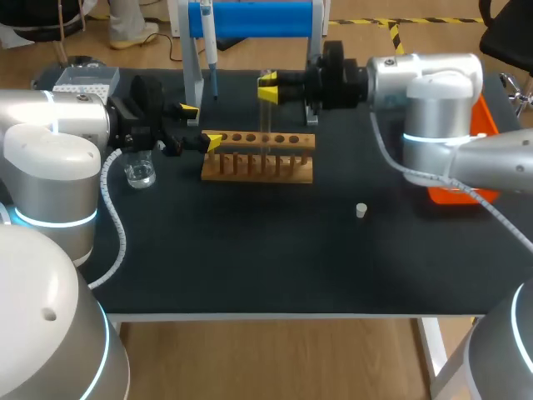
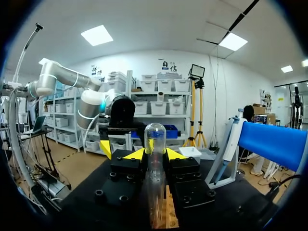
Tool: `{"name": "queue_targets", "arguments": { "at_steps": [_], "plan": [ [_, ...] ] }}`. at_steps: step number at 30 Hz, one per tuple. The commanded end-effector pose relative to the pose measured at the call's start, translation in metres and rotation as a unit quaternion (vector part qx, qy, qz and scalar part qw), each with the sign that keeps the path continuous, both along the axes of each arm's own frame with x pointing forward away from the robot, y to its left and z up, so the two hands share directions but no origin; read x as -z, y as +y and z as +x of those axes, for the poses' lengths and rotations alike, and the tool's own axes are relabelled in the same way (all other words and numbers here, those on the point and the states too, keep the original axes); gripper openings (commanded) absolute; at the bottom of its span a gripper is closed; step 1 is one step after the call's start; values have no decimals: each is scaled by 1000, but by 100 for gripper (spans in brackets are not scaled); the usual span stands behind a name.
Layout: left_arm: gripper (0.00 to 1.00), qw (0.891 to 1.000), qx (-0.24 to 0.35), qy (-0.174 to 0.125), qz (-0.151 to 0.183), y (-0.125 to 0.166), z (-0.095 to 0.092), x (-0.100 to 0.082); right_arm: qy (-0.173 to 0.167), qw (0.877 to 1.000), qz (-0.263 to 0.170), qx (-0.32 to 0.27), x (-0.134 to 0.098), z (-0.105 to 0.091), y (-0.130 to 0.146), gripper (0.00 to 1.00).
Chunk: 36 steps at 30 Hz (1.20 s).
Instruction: Invert the test tube, pick up the pipette, mount the tip to pipette, aspirate from beaker and dispense into the tube, eject the tip, return the pipette, and cap with the stopper.
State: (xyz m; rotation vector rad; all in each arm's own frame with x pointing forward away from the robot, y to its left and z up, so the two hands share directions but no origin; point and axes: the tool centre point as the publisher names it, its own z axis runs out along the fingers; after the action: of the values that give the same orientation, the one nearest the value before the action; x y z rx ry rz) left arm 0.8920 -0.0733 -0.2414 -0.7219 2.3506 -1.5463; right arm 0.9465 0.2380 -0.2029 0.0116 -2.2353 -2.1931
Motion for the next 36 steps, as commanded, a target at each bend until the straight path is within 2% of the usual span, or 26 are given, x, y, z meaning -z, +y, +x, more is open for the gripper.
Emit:
{"name": "queue_targets", "arguments": {
  "at_steps": [1,6,24,25,27,28,30,31,33,35,36],
  "plan": [
    [100,1000,0,0,0,0,0,0,0,1000,-16,12,-13,-11,-9,0],
    [100,1000,0,0,0,0,0,0,26,999,-11,21,-27,-21,-20,0],
    [100,1000,0,0,0,0,0,0,26,999,-11,21,-27,-21,-20,0],
    [100,1000,0,0,0,0,0,0,70,997,-23,25,-25,-16,-21,0],
    [100,1000,0,0,0,0,0,0,168,983,-67,36,-22,-7,-20,0],
    [100,1000,0,0,0,0,0,0,222,972,-73,36,-24,-3,-20,0],
    [100,1000,0,0,0,0,0,0,350,930,-104,45,-28,4,-17,0],
    [100,1000,0,0,0,0,0,0,419,900,-109,51,-30,8,-16,0],
    [100,1000,0,0,0,0,0,0,557,816,-142,62,-28,18,-15,0],
    [100,1000,0,0,0,0,0,0,666,727,-155,62,-25,27,-14,0],
    [100,1000,0,0,0,0,0,0,712,679,-169,60,-22,29,-13,0]
  ]
}}
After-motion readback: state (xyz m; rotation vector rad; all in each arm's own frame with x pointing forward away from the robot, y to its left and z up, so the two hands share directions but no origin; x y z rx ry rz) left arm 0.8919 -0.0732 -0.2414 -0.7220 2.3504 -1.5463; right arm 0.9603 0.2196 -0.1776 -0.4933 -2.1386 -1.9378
